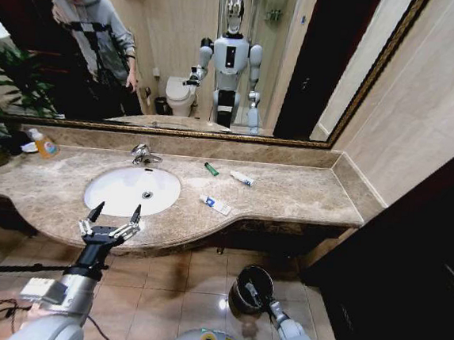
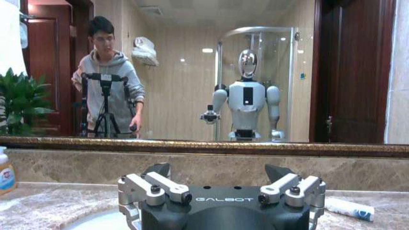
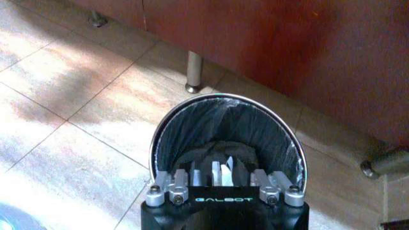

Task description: Pick up the trash from the sink and place it in the trash bin.

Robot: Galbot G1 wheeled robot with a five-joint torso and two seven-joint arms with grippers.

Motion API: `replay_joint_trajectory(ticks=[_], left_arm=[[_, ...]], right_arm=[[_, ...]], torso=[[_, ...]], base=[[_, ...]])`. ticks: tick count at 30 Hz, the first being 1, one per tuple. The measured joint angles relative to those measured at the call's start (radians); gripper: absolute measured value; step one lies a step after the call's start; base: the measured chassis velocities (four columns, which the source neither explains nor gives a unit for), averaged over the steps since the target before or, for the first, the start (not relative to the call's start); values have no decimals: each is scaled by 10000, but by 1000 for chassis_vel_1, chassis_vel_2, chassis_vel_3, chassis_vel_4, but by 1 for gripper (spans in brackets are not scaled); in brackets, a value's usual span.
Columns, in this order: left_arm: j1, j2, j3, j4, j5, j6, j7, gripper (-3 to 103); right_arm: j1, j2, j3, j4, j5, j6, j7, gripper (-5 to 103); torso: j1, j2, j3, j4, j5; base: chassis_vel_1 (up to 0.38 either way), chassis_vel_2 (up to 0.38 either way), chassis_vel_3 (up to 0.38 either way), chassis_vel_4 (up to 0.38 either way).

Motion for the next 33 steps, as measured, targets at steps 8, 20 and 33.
replay_joint_trajectory(ticks=[8, 20, 33], left_arm=[[0, 0, 0, 0, 0, 0, 0, 100], [0, 1, 0, 0, 0, 0, 0, 100], [0, 0, 0, 0, 0, 0, 0, 100]], right_arm=[[-254, 3, 76, 274, 21, 93, -12, 79], [-835, 273, 318, 844, 23, 350, 128, 100], [-4107, -140, 412, 6569, 2430, 729, 185, 100]], torso=[[0, 0, 0, 0, -1], [-2, 0, 0, 0, -1], [-1, 2, -1, -2, 0]], base=[[0, 0, 0, 0], [0, 0, 0, 0], [0, 0, 0, 0]])
